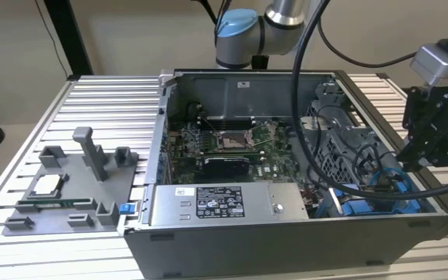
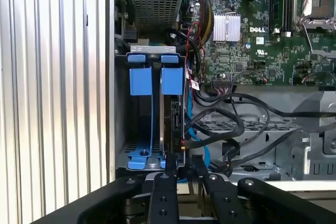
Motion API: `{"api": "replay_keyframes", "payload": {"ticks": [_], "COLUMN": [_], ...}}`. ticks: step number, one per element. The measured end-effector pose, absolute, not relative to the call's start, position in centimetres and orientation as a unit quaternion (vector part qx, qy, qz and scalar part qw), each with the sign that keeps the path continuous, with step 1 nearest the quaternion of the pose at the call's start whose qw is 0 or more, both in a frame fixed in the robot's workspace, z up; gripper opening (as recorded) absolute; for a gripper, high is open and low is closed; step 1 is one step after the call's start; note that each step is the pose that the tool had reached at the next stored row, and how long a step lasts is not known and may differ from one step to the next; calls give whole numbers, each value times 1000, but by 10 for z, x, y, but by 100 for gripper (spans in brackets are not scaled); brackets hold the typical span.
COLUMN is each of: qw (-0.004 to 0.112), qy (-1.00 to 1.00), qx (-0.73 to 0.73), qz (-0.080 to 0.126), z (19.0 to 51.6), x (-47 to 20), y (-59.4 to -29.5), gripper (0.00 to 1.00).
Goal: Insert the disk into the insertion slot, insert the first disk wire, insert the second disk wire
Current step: 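Insert the second disk wire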
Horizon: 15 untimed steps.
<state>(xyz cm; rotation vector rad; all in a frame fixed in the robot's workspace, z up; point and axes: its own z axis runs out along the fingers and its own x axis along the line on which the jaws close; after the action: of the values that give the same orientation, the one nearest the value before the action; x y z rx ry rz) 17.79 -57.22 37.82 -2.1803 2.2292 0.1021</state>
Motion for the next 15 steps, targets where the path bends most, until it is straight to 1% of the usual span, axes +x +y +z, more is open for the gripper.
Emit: {"api": "replay_keyframes", "payload": {"ticks": [15], "qw": [11], "qy": [714], "qx": [-699], "qz": [33], "z": [376], "x": [189], "y": [-571], "gripper": [0]}}
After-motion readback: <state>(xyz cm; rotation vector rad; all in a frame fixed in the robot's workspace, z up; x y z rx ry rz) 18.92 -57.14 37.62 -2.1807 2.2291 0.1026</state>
